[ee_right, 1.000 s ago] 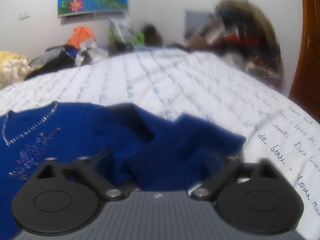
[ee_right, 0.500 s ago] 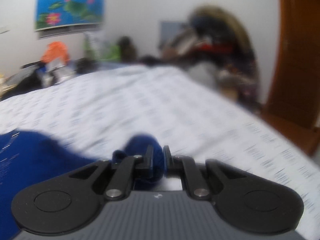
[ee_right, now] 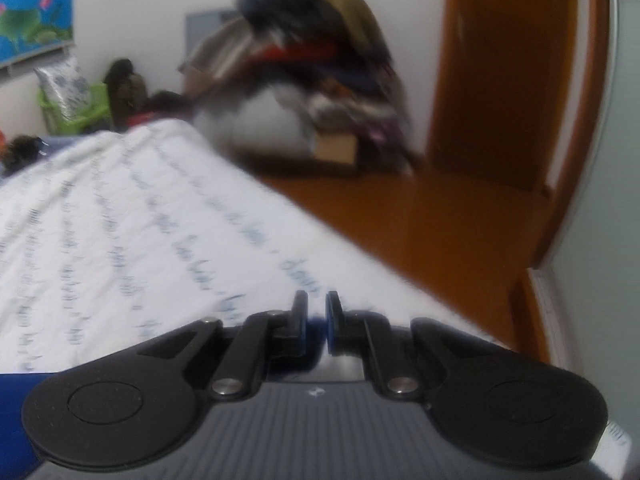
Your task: Fold small clothes
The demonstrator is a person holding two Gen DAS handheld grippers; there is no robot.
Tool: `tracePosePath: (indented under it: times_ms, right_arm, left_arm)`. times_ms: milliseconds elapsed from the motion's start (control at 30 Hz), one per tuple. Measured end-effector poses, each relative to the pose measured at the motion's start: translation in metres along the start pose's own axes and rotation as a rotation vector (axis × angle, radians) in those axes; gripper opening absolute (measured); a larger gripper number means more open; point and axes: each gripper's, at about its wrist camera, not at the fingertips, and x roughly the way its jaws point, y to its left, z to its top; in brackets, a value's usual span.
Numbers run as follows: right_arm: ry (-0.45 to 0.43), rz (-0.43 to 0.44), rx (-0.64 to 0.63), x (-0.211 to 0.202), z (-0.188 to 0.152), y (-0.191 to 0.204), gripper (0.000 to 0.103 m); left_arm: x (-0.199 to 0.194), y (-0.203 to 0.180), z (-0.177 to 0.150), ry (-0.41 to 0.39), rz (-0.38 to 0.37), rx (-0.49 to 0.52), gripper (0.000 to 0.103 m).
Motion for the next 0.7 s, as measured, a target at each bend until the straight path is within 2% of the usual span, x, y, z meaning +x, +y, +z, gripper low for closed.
tracePosePath:
  times_ms: [100,133,200,233,267,367,467,567,600,700]
  right_arm:
    - [0.066,0.071,0.130,0.026,0.003,-0.017,0.012]
    - [0.081,0.088,0.206,0.025,0.002,-0.025,0.017]
    - [0.063,0.100,0.316,0.015,-0.004,-0.039,0.045]
    - [0.034,0.097,0.341,0.005,-0.009,-0.044,0.070]
    - [0.007,0.099,0.354,-0.005,-0.014,-0.048,0.080]
    - [0.005,0.190,0.422,-0.029,-0.035,-0.053,0.080]
    - [0.095,0.341,0.633,-0.030,-0.065,-0.062,0.080]
    - [0.175,0.442,0.781,-0.019,-0.090,-0.061,0.079]
    - [0.157,0.466,0.798,-0.017,-0.094,-0.061,0.079]
    - [0.106,0.454,0.785,-0.008,-0.093,-0.054,0.079]
  left_arm:
    - [0.000,0.000,0.000,0.000,0.000,0.000,0.103]
    - [0.000,0.000,0.000,0.000,0.000,0.000,0.103]
    - [0.000,0.000,0.000,0.000,0.000,0.000,0.103]
    - [0.000,0.000,0.000,-0.001,0.001,0.000,0.103]
    - [0.000,0.000,0.000,-0.001,0.001,0.000,0.103]
    - [0.000,0.000,0.000,-0.001,0.001,0.000,0.103]
    - [0.000,0.000,0.000,-0.001,0.000,0.000,0.103]
    - [0.000,0.000,0.000,-0.001,0.001,0.000,0.103]
    - [0.000,0.000,0.000,-0.001,0.001,0.000,0.103]
    - [0.000,0.000,0.000,-0.001,0.000,-0.001,0.103]
